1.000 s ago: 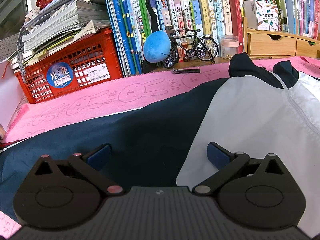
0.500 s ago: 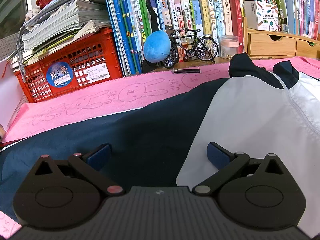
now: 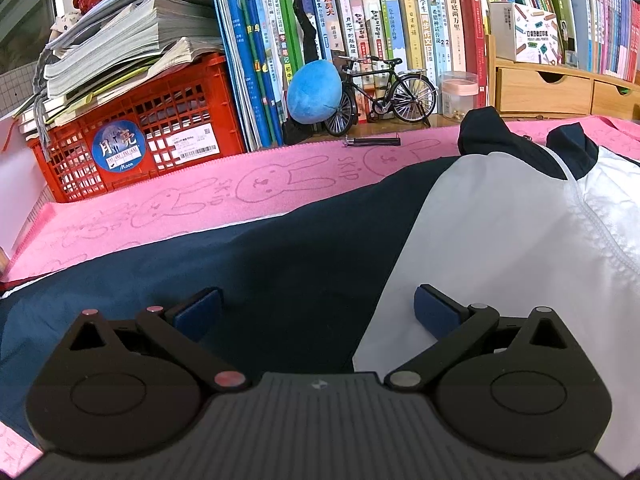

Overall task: Fold clothes
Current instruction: 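Pull the cuff outward, lay it on the bed, open the right gripper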

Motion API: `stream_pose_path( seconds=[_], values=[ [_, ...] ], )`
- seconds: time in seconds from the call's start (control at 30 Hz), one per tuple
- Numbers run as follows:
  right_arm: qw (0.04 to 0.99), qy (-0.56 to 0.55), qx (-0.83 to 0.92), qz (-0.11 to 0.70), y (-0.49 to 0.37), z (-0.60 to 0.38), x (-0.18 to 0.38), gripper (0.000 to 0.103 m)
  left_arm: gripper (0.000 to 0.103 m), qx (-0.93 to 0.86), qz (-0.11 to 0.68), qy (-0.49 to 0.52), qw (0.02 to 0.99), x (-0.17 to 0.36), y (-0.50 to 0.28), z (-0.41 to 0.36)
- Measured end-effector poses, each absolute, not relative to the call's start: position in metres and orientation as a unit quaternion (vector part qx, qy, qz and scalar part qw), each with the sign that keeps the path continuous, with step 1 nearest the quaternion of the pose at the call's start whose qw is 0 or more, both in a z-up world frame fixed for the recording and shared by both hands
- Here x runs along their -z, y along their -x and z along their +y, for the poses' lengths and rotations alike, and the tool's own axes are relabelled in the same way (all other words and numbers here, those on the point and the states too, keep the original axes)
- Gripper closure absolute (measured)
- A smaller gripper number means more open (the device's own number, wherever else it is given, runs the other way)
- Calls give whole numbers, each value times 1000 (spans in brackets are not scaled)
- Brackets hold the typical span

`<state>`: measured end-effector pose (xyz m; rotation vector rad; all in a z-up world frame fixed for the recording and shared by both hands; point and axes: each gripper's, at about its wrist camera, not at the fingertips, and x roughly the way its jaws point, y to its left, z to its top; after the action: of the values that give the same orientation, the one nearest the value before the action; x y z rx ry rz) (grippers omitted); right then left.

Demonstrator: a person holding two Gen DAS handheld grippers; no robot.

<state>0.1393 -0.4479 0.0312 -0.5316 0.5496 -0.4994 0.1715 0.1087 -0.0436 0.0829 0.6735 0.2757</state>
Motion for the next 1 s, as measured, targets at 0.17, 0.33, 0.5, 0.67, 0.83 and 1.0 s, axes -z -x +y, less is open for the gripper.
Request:
stream_pose_path(
  seconds=[0.17,0.33,0.5,0.67,0.83,1.0],
  values=[
    [906,225,272,235,-107,-454,-38,7,0,-138,328,-47,933,44,-172,106],
    [960,84,77,255,-134,-410,-37,49,0,-143,325,-60,933,44,-172,102],
    [952,30,-15,304,-226,-358,0,62,0,-145,324,-65,933,43,-172,101],
    [937,94,77,326,-262,-391,24,67,0,-144,325,-64,933,44,-172,102],
    [898,188,237,321,-274,-474,41,80,0,-144,324,-66,933,44,-172,100],
    [873,235,253,345,-294,-488,57,99,0,-148,322,-78,932,44,-172,97]
  ],
)
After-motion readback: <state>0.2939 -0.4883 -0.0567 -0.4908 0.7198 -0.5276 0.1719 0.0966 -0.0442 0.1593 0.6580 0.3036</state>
